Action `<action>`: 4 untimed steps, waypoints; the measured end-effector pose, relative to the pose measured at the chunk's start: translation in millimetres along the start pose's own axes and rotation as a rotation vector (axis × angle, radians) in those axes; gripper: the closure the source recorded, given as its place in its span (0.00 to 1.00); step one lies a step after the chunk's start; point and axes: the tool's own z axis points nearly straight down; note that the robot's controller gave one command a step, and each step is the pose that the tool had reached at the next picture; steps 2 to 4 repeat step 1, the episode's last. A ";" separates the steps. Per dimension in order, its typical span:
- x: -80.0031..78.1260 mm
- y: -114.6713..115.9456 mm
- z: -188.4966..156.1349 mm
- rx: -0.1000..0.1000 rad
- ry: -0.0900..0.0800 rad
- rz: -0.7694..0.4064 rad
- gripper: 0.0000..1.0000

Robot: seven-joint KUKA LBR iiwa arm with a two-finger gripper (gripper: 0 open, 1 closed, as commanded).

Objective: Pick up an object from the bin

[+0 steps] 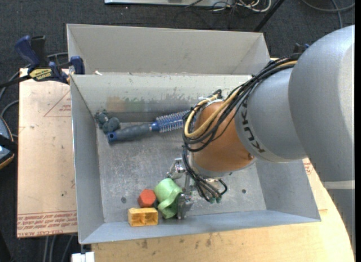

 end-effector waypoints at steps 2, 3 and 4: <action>-7.7 -28.8 -138.2 0.000 0.007 -0.019 1.00; -7.7 -28.8 -138.2 0.000 0.007 -0.019 1.00; -7.7 -28.8 -138.2 0.000 0.007 -0.019 1.00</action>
Offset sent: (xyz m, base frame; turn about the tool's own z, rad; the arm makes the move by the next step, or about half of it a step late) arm 0.0070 -0.0273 0.1345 -0.0223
